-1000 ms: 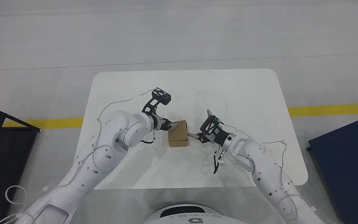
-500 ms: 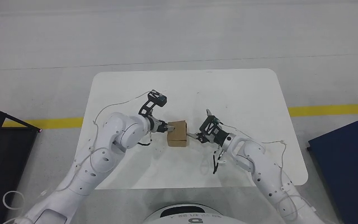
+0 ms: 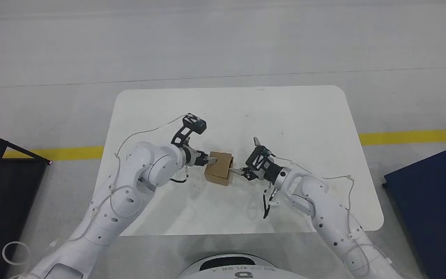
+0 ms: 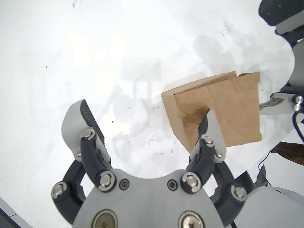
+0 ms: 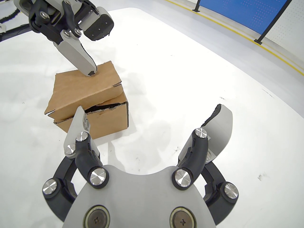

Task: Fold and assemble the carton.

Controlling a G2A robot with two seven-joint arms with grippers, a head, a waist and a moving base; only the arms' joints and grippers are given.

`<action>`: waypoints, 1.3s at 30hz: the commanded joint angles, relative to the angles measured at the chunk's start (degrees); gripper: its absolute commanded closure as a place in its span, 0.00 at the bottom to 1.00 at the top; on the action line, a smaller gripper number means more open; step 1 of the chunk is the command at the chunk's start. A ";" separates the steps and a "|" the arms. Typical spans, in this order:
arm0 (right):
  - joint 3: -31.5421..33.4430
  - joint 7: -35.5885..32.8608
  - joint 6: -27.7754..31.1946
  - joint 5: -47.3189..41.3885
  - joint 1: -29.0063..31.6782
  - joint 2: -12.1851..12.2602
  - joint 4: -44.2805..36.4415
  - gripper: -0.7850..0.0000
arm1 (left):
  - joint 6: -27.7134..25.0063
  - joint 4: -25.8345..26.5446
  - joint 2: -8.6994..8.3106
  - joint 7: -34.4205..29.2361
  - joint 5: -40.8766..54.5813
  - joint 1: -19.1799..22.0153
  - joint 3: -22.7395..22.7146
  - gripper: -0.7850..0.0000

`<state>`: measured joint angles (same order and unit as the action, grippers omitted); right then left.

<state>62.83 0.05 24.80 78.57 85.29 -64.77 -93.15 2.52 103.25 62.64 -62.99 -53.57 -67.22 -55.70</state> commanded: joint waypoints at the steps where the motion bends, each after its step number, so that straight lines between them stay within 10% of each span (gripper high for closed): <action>1: -0.05 0.04 0.03 -0.06 -0.10 -0.02 0.08 0.00 | 0.02 0.08 0.03 0.02 -0.05 -0.08 -0.01 0.00; 39: -2.87 -2.86 -3.36 -0.90 -6.22 -1.56 3.64 0.00 | -0.51 -0.38 0.53 -0.10 -0.51 -1.37 -1.07 0.00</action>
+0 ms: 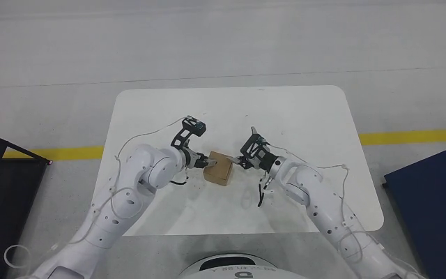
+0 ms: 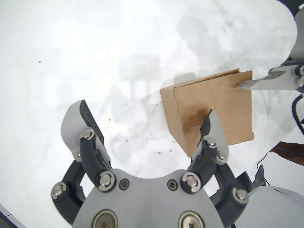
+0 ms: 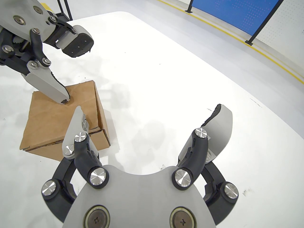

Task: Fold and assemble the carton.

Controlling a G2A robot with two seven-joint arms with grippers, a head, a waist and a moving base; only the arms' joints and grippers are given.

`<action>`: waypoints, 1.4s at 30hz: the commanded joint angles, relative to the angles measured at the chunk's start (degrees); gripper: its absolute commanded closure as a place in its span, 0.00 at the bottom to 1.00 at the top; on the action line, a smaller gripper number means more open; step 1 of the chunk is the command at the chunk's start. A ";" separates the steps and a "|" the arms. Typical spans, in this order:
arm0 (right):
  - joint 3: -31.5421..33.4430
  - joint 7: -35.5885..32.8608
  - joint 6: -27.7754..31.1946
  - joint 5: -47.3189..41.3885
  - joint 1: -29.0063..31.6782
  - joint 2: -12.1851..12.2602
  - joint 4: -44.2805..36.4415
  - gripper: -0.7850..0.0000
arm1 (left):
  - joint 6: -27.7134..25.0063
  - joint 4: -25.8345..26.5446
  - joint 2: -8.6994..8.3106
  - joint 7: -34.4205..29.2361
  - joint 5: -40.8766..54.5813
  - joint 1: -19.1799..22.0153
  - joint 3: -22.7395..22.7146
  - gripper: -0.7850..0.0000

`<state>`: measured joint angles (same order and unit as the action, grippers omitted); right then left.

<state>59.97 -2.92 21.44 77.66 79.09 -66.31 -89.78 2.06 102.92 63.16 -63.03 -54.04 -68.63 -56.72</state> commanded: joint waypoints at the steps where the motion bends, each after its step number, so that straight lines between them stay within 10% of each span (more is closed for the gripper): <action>1: 0.01 0.20 -0.05 -0.03 -0.05 -0.04 0.42 0.00 | -0.09 -0.08 0.02 -0.09 -0.03 0.06 -0.08 0.00; 30: 5.09 3.24 -1.14 -1.06 3.91 0.56 -1.80 0.00 | 2.33 0.39 -1.16 0.76 -5.29 -4.37 -8.10 0.00; 42: 5.62 1.32 -1.29 0.25 6.00 0.80 -1.27 0.00 | 0.17 -3.67 -0.05 -0.56 -5.47 -1.89 -3.08 0.00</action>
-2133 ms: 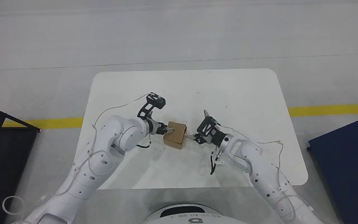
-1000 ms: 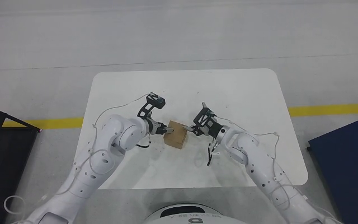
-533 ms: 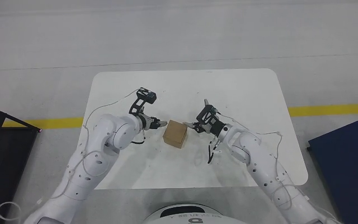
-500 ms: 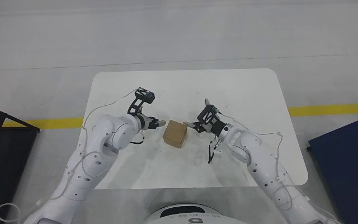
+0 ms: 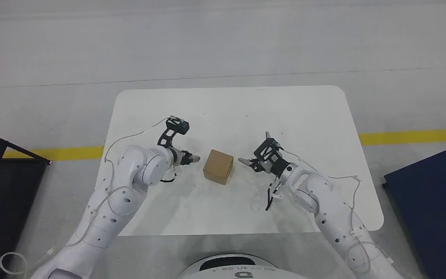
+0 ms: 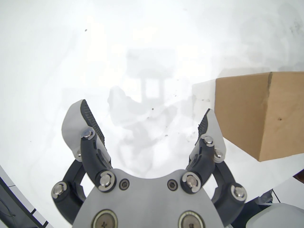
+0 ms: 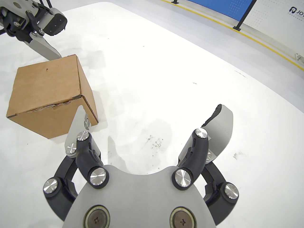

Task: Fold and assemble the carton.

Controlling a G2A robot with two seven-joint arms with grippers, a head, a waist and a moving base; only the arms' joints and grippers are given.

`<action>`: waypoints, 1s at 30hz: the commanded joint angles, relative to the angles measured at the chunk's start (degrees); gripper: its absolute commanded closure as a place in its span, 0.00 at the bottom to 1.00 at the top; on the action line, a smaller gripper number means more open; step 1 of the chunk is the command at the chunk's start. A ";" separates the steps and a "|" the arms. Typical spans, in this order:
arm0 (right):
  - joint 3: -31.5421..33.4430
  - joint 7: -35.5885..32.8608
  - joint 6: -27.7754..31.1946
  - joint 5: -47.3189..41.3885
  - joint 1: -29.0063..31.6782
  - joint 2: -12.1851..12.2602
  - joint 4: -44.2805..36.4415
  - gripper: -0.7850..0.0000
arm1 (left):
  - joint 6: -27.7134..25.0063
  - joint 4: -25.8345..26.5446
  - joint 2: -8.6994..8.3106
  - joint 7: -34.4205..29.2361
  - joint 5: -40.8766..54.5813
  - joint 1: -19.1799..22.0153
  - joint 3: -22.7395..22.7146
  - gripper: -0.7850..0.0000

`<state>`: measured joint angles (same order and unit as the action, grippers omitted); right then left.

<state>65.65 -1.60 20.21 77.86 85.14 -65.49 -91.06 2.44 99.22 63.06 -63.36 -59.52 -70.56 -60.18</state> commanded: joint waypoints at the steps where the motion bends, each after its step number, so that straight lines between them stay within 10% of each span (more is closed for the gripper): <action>1: -0.12 0.01 -0.12 0.07 -0.10 -0.04 0.05 0.00 | -0.45 0.15 0.14 -0.54 0.11 0.07 0.84 0.00; 18: 2.61 0.55 -1.82 -0.01 1.05 0.21 0.57 0.00 | -2.43 3.93 0.83 -3.78 0.66 -1.09 5.07 0.00; 30: -0.95 -0.96 0.38 1.87 1.67 -0.17 0.66 0.00 | -1.58 7.07 -0.62 -2.53 1.57 -6.40 -2.90 0.00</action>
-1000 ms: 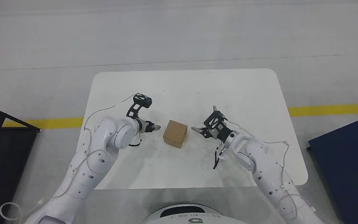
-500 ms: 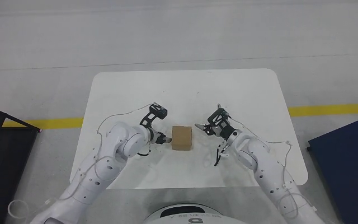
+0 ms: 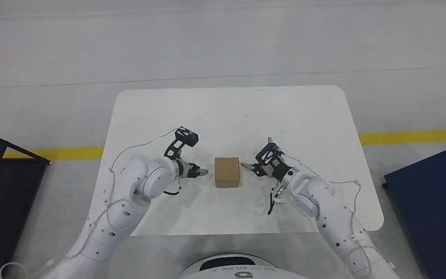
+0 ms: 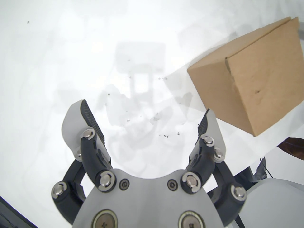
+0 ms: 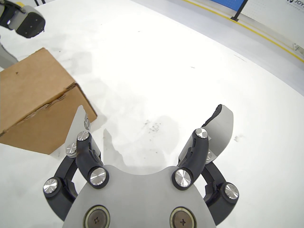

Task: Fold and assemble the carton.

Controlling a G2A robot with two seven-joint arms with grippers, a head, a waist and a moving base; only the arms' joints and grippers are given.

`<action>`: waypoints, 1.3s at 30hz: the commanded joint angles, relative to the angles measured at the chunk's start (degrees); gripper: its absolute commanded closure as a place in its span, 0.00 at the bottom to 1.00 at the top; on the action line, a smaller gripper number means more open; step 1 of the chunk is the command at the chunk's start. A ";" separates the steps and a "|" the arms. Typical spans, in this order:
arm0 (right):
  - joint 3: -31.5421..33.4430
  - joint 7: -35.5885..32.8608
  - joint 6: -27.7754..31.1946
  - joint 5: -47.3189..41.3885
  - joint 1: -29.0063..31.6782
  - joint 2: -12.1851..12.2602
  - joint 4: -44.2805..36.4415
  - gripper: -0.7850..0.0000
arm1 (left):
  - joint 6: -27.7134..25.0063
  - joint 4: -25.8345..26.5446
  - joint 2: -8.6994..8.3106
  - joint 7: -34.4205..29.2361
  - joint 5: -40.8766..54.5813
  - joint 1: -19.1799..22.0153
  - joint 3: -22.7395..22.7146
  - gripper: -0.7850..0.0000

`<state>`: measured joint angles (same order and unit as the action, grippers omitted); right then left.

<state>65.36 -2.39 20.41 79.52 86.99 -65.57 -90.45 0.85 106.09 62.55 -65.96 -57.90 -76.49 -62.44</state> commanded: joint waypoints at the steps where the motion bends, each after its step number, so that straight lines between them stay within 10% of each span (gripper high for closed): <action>1: -1.53 -0.48 0.32 0.66 -0.41 -0.22 0.14 0.00 | 0.01 0.46 -0.27 0.22 0.01 -1.04 -1.46 0.00; 10: -4.13 0.37 -1.46 1.54 -1.23 -0.85 0.44 0.00 | -0.50 3.64 -1.40 1.18 0.20 -5.83 -7.84 0.00; 28: 24.28 9.33 -8.09 -11.32 22.73 2.26 -24.01 0.00 | 2.98 19.40 -2.95 7.28 1.35 -17.88 -25.43 0.00; 39: 25.51 9.07 -8.30 -11.92 24.12 2.28 -25.50 0.00 | 2.83 21.49 -3.02 9.08 2.77 -20.02 -28.67 0.00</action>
<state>90.86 6.69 12.11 67.60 111.11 -63.30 -115.96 3.68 127.58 59.53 -56.88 -55.13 -96.51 -91.11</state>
